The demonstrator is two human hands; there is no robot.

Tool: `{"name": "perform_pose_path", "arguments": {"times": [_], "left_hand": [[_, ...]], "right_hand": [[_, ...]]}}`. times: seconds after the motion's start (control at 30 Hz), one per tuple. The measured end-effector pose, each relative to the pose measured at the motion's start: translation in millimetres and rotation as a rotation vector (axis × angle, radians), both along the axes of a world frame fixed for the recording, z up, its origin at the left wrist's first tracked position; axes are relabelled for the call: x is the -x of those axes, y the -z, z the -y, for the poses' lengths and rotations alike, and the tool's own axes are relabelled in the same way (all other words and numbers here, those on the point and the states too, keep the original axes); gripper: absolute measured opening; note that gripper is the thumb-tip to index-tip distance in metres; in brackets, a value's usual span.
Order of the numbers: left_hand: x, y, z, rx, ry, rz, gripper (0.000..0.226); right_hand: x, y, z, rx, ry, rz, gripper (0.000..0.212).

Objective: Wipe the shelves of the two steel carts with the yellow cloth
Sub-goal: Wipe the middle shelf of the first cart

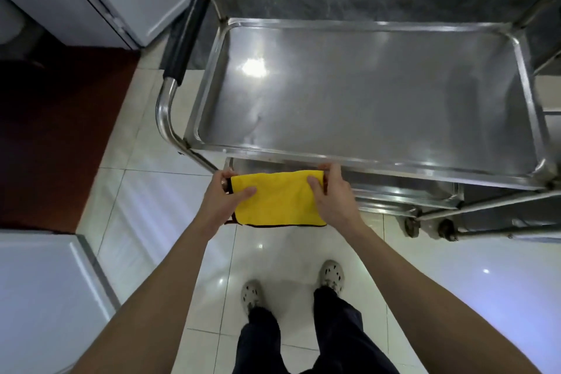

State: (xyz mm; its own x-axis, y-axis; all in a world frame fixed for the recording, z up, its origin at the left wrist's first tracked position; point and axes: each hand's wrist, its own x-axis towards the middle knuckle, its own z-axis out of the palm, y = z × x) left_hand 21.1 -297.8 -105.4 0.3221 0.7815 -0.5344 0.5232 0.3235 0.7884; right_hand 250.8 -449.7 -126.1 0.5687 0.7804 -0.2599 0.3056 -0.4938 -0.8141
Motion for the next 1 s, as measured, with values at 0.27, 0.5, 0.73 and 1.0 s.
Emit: {"name": "perform_pose_path", "arguments": {"times": [0.27, 0.5, 0.73, 1.0], "left_hand": [[57, 29, -13, -0.138, 0.188, -0.001, 0.043], [103, 68, -18, 0.028, 0.288, -0.02, 0.041], [102, 139, -27, -0.231, 0.547, -0.179, 0.054], [53, 237, -65, -0.463, 0.55, -0.232, 0.051]], "right_hand": [[83, 12, 10, 0.024, 0.184, -0.155, 0.054], [135, 53, 8, 0.114, 0.265, -0.136, 0.049], [132, 118, -8, 0.233, 0.026, 0.082, 0.027], [94, 219, -53, 0.208, 0.021, 0.107, 0.039]]}}
